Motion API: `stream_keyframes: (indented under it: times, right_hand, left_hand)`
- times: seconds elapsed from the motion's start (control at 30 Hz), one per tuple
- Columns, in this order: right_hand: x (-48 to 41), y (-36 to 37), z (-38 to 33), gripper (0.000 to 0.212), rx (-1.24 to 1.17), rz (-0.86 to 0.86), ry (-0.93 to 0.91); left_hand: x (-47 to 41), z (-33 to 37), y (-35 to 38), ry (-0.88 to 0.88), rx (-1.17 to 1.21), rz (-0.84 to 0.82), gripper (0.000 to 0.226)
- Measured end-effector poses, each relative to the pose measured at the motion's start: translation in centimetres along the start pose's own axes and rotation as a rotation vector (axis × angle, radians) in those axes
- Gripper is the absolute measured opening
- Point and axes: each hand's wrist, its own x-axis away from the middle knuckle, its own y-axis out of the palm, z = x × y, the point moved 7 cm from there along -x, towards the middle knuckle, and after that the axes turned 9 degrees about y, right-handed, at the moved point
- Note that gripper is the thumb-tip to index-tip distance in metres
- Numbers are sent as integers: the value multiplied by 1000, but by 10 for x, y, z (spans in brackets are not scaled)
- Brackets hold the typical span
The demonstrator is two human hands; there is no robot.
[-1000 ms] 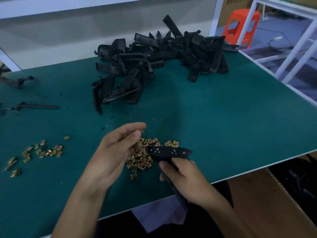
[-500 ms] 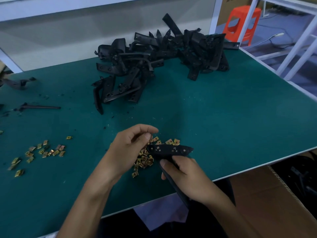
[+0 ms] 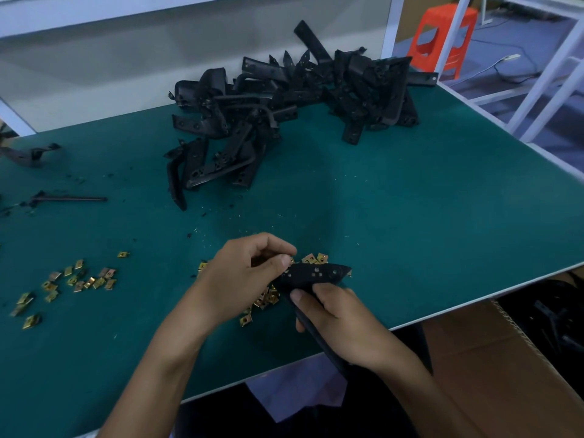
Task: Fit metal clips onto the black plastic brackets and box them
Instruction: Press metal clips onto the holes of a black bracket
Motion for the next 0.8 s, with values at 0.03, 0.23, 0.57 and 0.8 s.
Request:
stream_keyframes:
  times: [0.03,0.23,0.57,0.8]
  right_hand:
    - [0,0,0,40,-10,-5,-4]
    - [-2,0,-4,25,-22,-48,-55]
    - [-1,-4,-2,30,-98,-20,-80]
    - [11,7,6,30,-18,81,-191]
  left_hand:
    - [0,-1,0,-8,22,-3,16]
    - [1,1,-6,-19,30,-39,16]
    - [7,-3,-1,46,2,-57,10]
    - [-13,-26,7,-49,198,82,23]
